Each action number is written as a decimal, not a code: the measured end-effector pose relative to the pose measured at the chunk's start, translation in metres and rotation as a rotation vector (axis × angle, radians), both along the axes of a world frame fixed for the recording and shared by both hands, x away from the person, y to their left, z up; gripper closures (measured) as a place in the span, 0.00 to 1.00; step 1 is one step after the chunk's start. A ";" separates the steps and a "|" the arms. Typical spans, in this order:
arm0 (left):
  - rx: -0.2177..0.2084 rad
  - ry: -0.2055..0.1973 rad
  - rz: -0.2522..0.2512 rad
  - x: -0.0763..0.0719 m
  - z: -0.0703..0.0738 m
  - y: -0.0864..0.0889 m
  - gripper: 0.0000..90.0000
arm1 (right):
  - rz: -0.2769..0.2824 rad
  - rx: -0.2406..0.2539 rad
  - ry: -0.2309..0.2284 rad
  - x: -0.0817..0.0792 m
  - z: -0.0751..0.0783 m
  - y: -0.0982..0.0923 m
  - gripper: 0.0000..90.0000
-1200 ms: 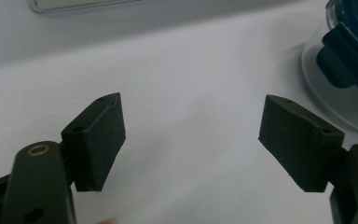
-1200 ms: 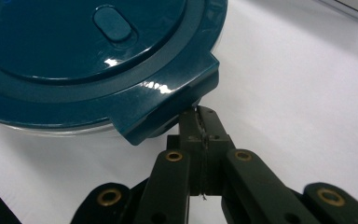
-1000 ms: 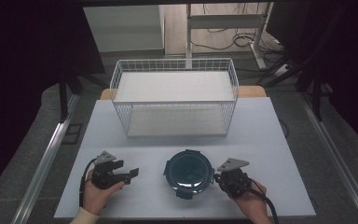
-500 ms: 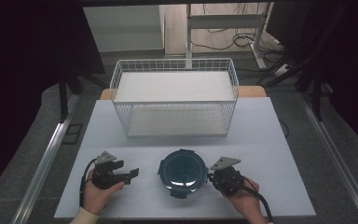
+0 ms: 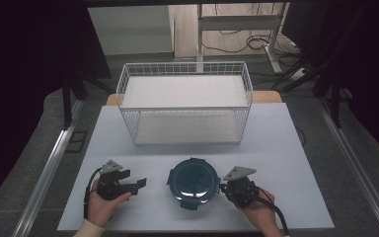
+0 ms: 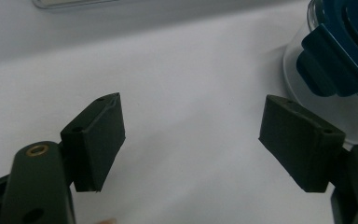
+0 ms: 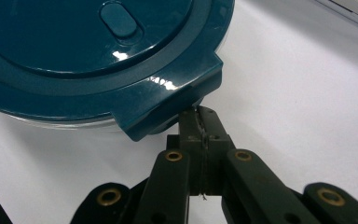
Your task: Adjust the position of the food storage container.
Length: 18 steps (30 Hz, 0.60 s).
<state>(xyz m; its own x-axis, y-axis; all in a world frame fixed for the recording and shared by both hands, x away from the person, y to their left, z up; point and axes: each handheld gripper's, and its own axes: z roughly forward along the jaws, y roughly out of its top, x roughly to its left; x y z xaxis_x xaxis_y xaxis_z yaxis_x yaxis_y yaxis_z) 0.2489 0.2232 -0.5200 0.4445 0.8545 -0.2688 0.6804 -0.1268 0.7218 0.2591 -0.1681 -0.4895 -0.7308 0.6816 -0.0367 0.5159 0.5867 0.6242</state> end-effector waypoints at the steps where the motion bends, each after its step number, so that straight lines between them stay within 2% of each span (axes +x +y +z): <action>1: 0.000 -0.001 -0.001 0.000 0.000 0.000 0.24 | 0.000 0.001 0.001 0.000 0.000 0.000 0.99; 18: 0.008 0.001 -0.004 0.000 -0.001 0.000 0.23 | 0.014 0.006 0.003 -0.001 0.001 -0.002 0.99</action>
<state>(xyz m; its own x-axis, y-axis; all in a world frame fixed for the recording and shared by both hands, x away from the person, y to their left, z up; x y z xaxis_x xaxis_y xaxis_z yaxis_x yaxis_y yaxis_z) 0.2492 0.2233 -0.5208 0.4472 0.8550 -0.2625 0.6807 -0.1350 0.7200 0.2586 -0.1703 -0.4889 -0.7403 0.6716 -0.0306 0.5093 0.5899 0.6265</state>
